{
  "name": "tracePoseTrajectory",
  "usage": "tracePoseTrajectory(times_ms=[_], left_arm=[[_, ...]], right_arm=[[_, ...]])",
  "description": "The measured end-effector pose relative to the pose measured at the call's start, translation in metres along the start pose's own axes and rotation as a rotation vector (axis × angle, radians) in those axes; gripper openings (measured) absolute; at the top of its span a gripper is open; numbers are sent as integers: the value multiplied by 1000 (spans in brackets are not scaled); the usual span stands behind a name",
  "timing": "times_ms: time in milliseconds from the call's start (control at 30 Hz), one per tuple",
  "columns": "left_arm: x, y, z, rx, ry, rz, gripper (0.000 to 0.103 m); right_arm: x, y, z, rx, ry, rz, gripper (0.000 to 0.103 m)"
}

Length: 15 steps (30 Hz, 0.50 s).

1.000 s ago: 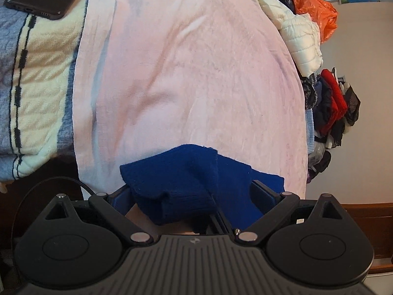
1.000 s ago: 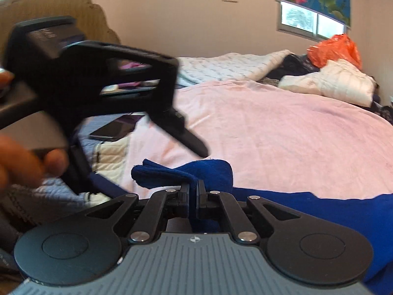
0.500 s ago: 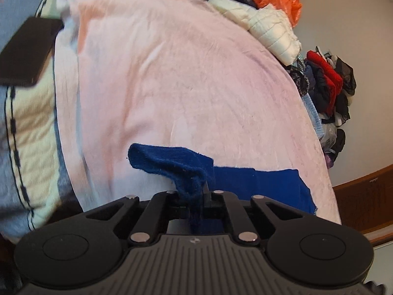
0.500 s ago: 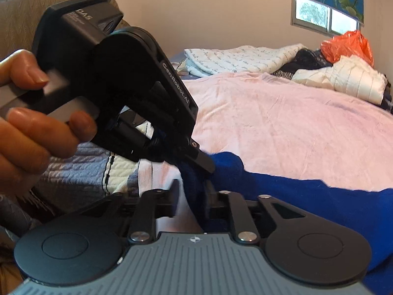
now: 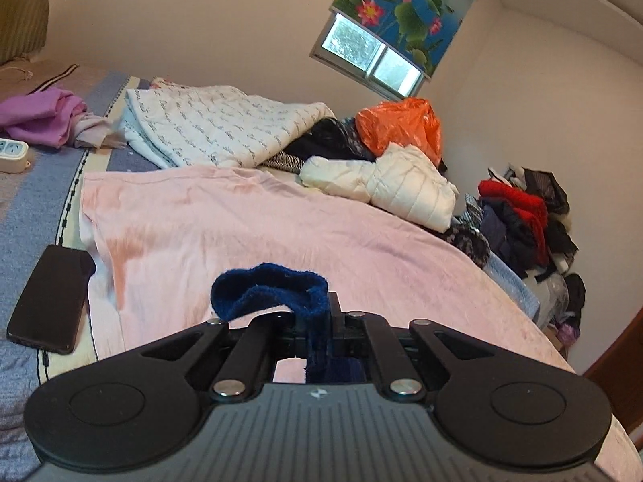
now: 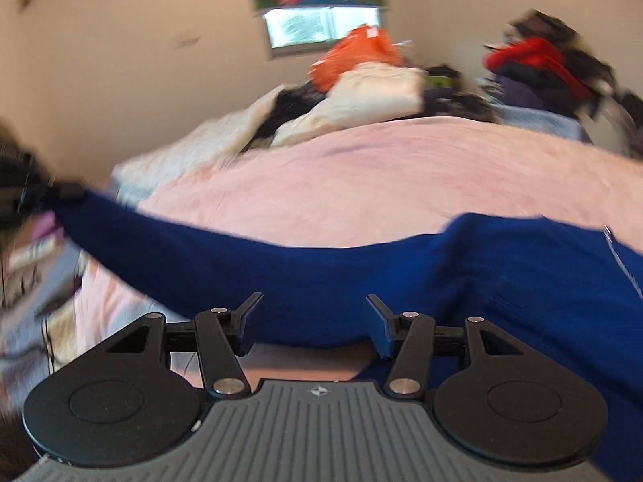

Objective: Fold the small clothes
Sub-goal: 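Grasp the sleeve cuff with the left gripper and lift it, then carry the held sleeve across the sweater body with the left gripper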

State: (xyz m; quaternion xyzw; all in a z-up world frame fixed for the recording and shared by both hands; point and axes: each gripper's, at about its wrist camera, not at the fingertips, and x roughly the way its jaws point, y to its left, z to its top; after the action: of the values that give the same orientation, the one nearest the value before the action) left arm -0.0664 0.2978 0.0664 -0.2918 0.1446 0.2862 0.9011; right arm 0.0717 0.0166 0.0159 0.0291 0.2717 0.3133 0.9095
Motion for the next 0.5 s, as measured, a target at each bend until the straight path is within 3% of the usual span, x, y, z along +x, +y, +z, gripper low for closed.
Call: tracePoseTrajectory(times_ms=[100,267,400,500], left_arm=[[16,-13,9,13,-52,33,6],[36,-57,8,72,-24,-30,6],[42,-105,-11,168,7,-129,6],[47,-140,-35,254,62,-200,6]], right_arm=[[-1,-29,-3,98,-15,-35,69],[15,-46,-14,109,109,-99,70],[-14,-54,-11,120,41,-117,75],[-31,-65,-10,104,10,-192,81]])
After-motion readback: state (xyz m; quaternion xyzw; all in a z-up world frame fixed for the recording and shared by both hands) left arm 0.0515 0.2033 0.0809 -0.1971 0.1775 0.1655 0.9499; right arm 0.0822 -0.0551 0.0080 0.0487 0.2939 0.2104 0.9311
